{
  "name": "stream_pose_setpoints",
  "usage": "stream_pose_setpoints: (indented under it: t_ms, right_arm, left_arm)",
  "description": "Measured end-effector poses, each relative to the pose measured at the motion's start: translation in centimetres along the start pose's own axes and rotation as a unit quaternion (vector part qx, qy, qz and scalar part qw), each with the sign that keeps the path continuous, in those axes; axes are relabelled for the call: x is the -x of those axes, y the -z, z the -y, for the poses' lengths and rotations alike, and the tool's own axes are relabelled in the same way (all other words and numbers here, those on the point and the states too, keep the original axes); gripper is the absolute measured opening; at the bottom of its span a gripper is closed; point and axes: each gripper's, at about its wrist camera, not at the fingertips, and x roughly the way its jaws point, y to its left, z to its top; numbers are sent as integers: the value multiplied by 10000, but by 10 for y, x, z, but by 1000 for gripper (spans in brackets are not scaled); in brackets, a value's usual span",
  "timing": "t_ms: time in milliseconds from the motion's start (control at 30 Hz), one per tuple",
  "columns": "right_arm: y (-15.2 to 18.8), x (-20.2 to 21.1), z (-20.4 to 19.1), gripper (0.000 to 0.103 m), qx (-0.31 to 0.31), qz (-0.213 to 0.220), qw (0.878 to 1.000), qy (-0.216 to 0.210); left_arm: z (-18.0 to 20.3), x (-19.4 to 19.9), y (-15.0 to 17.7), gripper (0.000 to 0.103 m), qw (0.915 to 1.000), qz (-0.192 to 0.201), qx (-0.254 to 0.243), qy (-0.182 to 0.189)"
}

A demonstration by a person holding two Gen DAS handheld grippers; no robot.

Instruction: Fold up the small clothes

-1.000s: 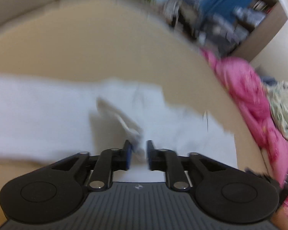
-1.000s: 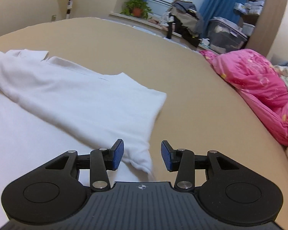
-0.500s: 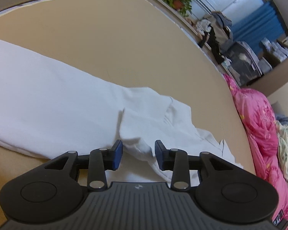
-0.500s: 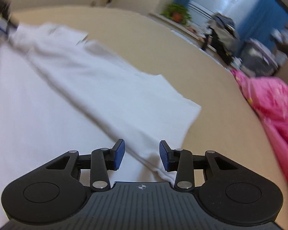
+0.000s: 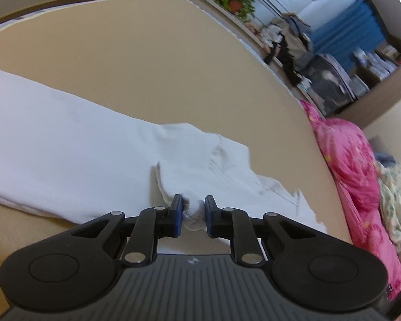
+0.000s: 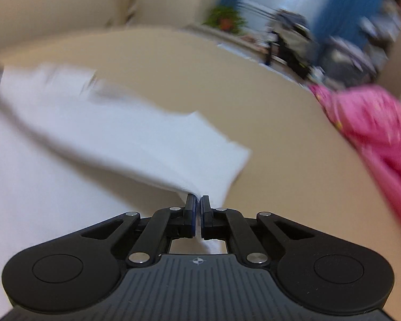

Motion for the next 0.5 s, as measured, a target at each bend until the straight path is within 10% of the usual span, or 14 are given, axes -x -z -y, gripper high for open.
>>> stream_pose_setpoints:
  t_ms: [233, 400, 500]
  right_arm:
    - [19, -8, 38, 3, -724, -1332, 9867, -594]
    - [8, 12, 60, 9, -1803, -511, 9790, -802]
    - [4, 6, 57, 30, -2205, -121, 9706, -953]
  left_arm:
    - [5, -3, 3, 26, 9966, -428, -421, -570]
    - [21, 19, 2, 27, 9965, 29, -742, -377]
    - [32, 6, 11, 27, 9946, -231, -1002, -156]
